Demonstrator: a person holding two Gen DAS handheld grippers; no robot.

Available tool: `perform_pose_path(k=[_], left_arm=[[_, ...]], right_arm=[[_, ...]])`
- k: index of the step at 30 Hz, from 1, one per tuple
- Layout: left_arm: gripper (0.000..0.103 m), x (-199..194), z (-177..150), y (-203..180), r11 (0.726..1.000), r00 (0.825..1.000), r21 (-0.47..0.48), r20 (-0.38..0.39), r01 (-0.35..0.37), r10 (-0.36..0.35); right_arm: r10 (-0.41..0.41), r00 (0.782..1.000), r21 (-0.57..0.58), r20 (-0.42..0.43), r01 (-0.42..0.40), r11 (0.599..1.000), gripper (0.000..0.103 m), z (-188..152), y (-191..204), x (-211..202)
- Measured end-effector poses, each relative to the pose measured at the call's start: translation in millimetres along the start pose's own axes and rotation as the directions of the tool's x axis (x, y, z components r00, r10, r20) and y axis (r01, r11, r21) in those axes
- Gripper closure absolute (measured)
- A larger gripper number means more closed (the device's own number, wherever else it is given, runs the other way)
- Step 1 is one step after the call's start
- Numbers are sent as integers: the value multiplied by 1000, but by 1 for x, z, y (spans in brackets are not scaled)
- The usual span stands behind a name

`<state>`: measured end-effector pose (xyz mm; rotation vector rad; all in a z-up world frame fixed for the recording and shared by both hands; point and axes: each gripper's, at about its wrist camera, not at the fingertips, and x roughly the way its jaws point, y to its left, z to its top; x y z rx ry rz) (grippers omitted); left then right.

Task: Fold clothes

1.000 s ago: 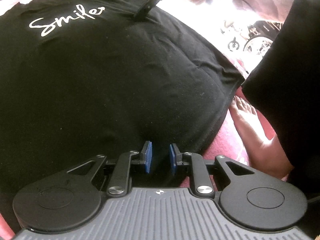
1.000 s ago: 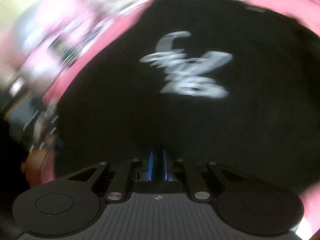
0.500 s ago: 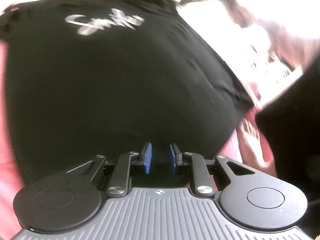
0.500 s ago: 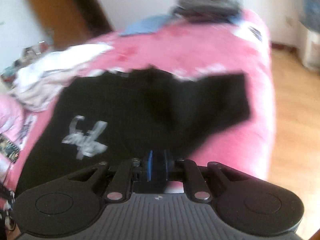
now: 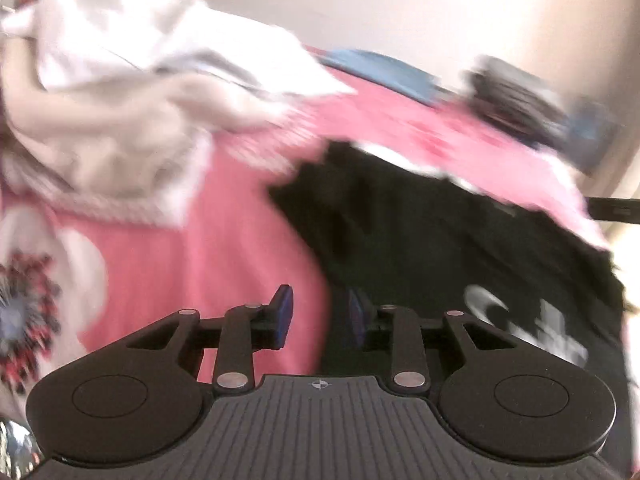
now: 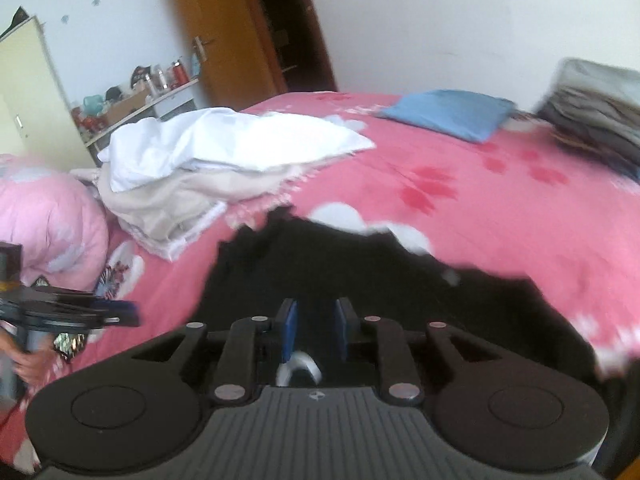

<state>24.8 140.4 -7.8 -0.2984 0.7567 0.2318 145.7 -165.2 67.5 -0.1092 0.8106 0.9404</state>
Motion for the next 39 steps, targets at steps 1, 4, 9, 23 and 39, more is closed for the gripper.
perform_pose_path(k=[1,4,9,23,39], left_arm=[[73,12,6,2,999,1000,-31,23,-7,8],[73,42,21,18,987,997,-162,80,0,13],[73,83,37,37,972,994,-235,106,-10,36],[101,108,29,30,992,973,-99,206,-84,103],[101,57,-24,-5,991,940,53,327,-123,99]], right_arm=[[9,1000,-4,-13,-9,1000,80,10,7,12],[35,998,-15,-51,-36,999,80,40,27,47],[35,995,17,-89,-34,999,80,69,43,97],[-38,988,71,-150,49,996,80,89,35,163],[-73,948,56,-311,95,994,80,109,65,254]])
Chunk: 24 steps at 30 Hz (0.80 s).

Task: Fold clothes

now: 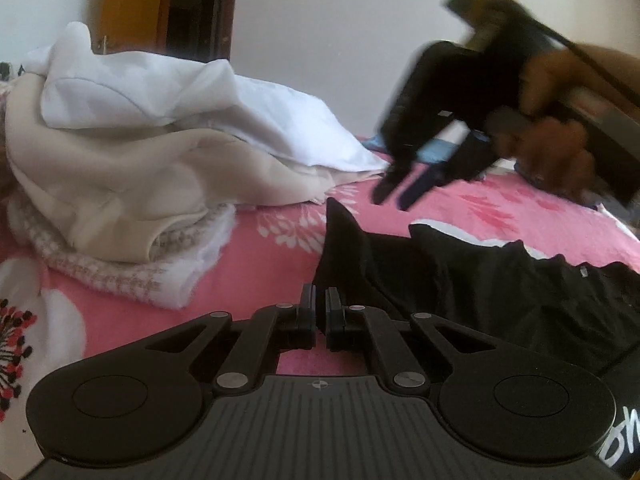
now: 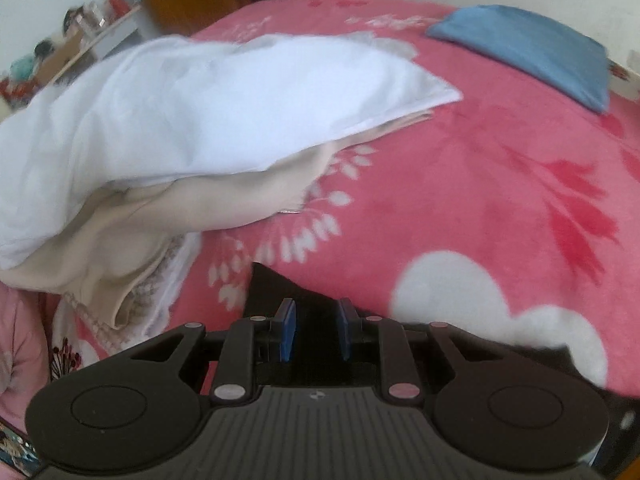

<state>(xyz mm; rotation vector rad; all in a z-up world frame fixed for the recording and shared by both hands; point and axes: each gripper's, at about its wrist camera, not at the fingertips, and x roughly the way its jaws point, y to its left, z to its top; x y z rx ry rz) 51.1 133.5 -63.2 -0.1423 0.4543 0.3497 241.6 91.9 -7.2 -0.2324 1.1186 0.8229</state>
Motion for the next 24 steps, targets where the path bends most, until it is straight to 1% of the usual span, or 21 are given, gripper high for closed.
perform_pose_path(k=[2,3,4,5,6,7,8,10,11,12,13,14,16,17,18,19,20,21,22,23,24], left_arm=[[101,1,-2,-3,1000,1000,18,7,3,-3],[101,1,-3,-4,1000,1000,20,7,5,-5],[101,1,-3,-4,1000,1000,23,8,8,-8],[101,1,-3,-5,1000,1000,28,10,10,-10],[101,1,-3,-6,999,1000,35,12,13,-13],[101,0,-4,-7,999,1000,41,16,16,-17],[101,-1,-4,-8,999,1000,47,21,18,-19],[101,-2,-4,-11,998,999,63,28,30,-32],[101,-2,-5,-12,997,999,71,33,39,-42],[101,-4,-5,-13,996,998,78,40,50,-53],[101,-5,-6,-14,995,997,86,47,60,-64],[101,-6,-6,-15,993,996,95,55,71,-77],[101,-9,-7,-17,988,992,120,70,95,-103],[101,-10,-8,-20,985,991,140,73,104,-115],[101,-11,-9,-22,981,989,160,74,113,-126],[101,-11,-10,-24,977,988,177,75,121,-136],[101,-11,-11,-27,973,987,192,74,127,-144],[101,-11,-12,-29,970,986,206,74,133,-151],[101,-11,-12,-31,966,985,217,74,138,-157],[101,-11,-13,-32,963,984,228,75,142,-163],[101,-11,-14,-33,961,983,236,75,146,-168]], right_arm=[[-10,1000,-42,-9,10,999,80,4,13,6],[-12,1000,-66,-9,12,998,78,6,20,8],[-21,1000,-90,-7,20,996,74,8,27,11],[-37,999,-113,-2,37,993,68,9,32,15],[-57,998,-133,6,57,989,67,10,38,19],[-76,997,-154,14,77,985,67,12,43,22],[-85,996,-164,3,85,983,67,12,44,28],[-95,995,-174,-38,87,981,67,12,43,44],[-95,993,-164,-63,84,983,76,11,39,51],[-85,994,-134,-75,74,988,92,9,32,55],[-50,997,-86,-51,46,995,96,6,23,51],[-7,1000,-31,-10,7,999,96,2,13,43],[73,994,72,79,-78,994,96,-7,-7,26],[90,988,116,124,-105,988,95,-12,-16,18],[88,985,148,146,-109,983,93,-19,-26,14],[80,985,174,156,-107,979,91,-27,-36,12],[70,987,201,147,-99,975,83,-33,-46,12],[65,988,225,137,-95,970,78,-37,-55,11],[64,989,249,131,-95,964,78,-40,-64,10],[63,987,264,147,-100,959,77,-41,-69,6],[62,983,274,173,-108,956,71,-41,-72,0]])
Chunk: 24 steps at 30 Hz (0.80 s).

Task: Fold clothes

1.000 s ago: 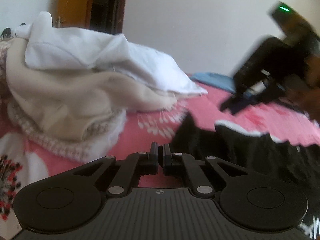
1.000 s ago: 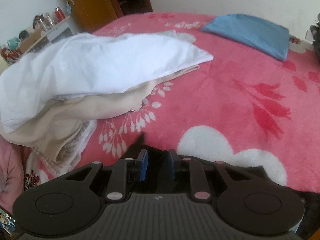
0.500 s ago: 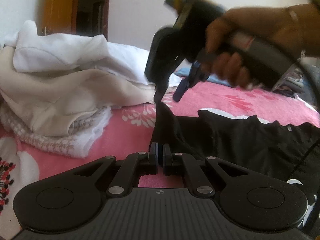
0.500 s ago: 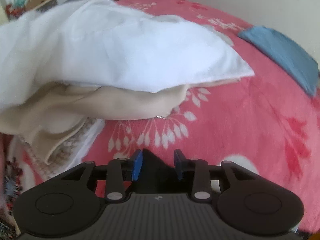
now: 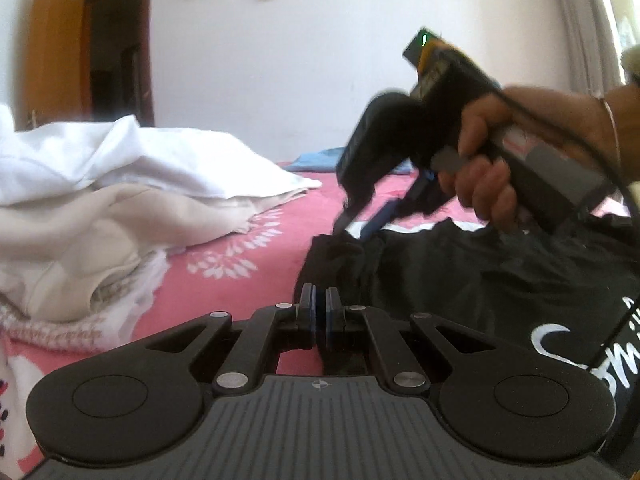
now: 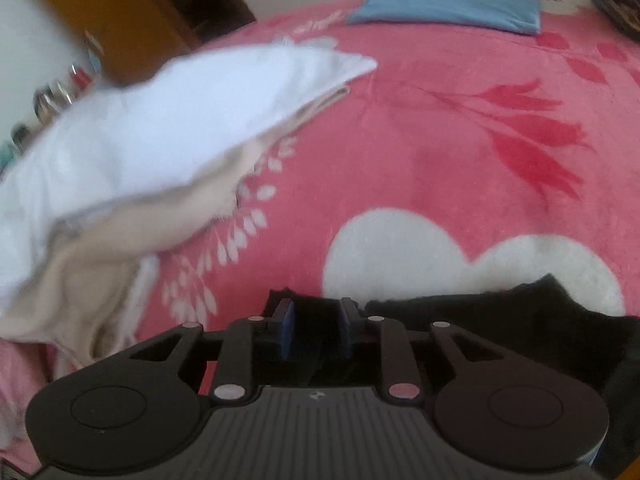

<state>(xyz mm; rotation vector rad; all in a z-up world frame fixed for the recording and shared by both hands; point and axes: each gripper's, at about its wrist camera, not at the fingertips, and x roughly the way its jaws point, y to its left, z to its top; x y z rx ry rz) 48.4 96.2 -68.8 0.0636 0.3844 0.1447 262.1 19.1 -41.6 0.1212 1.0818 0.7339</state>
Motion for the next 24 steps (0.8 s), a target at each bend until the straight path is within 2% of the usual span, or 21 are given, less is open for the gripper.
perform_pose_path(k=[2,5,9,11,15,18,22,24], left_arm=[[101,0,-1,-2,1000,1000,14,0,11,-11],[101,0,-1,-5,999,1000,33,0,25,-25],[101,-1,-2,-8,997,999,61,13,37,-38],[101,-2,-2,-11,996,999,80,19,46,-48],[101,-5,-3,-20,988,996,134,36,73,-79],[101,-7,-4,-27,979,993,180,49,94,-104],[101,-11,-6,-35,964,989,244,72,107,-128],[101,-12,-7,-37,960,988,258,78,107,-131]], right_arm=[[-34,998,-21,53,35,999,65,5,6,-13],[-72,995,-125,68,80,989,65,15,29,-23],[-93,995,-280,-36,79,957,65,22,78,-13],[-138,985,-310,-100,101,945,65,21,96,1],[-226,956,-294,-188,164,942,65,14,105,24],[-247,942,-268,-228,183,946,65,9,98,34],[-244,940,-245,-237,185,952,66,6,89,32],[-227,946,-216,-230,178,960,72,7,83,28]])
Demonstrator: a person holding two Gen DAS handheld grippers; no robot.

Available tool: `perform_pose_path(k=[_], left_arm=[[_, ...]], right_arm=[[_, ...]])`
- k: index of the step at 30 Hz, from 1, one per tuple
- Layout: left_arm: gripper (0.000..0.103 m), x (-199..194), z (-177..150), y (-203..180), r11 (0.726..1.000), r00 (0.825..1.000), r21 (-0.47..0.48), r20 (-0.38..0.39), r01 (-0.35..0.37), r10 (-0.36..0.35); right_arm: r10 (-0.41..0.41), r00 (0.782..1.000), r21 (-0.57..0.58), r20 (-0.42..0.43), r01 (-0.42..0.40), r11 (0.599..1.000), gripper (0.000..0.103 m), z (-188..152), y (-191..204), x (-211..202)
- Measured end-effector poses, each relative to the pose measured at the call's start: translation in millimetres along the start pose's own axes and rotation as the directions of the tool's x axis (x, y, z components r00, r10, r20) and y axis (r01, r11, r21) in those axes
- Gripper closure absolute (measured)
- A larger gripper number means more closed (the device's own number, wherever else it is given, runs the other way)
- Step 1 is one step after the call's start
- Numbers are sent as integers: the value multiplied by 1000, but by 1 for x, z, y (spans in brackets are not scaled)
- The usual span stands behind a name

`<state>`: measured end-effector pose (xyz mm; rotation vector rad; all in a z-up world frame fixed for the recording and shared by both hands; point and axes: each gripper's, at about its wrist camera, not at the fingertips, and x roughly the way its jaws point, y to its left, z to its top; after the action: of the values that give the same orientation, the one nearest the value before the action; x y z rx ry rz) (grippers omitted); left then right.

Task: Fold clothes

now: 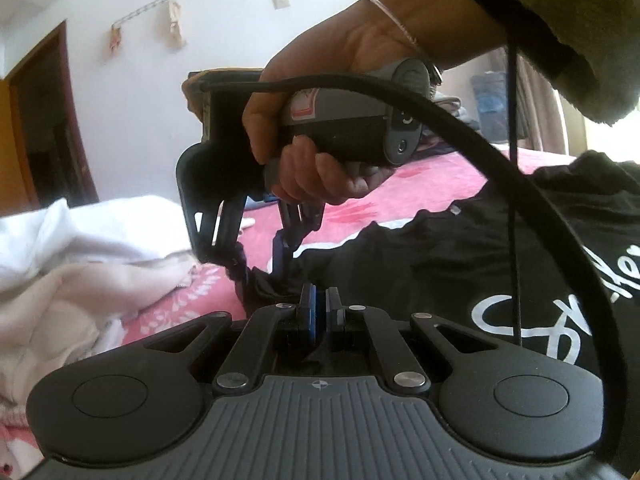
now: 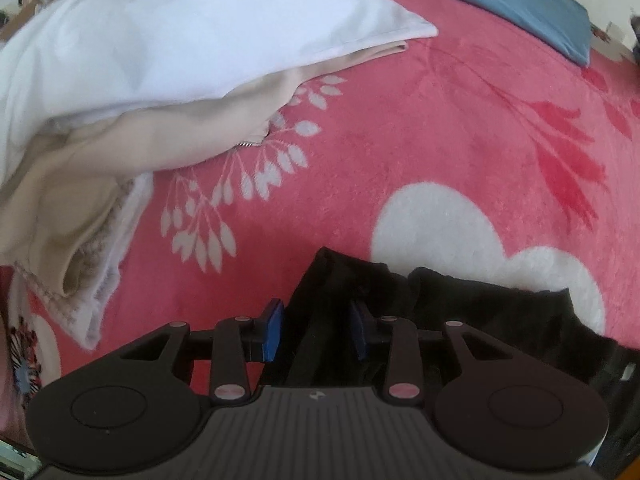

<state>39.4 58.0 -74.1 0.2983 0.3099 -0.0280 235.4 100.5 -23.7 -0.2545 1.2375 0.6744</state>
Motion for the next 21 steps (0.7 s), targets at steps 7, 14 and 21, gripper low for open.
perform_pose_path(k=[7,14,21], left_arm=[[101,-1,-1,5,1000,1000,-14,-1,3,-3],[101,0,-1,6,1000,1000,-16,-1,2,-2],[101,0,-2,5,1000,1000,-7,1,-1,1]], right_arm=[[96,994,149,56,-104,983,79,-11,-32,-8],[211,970,301,119,-238,924,78,-22,-58,-7],[268,948,381,173,-315,869,83,-35,-75,-3]])
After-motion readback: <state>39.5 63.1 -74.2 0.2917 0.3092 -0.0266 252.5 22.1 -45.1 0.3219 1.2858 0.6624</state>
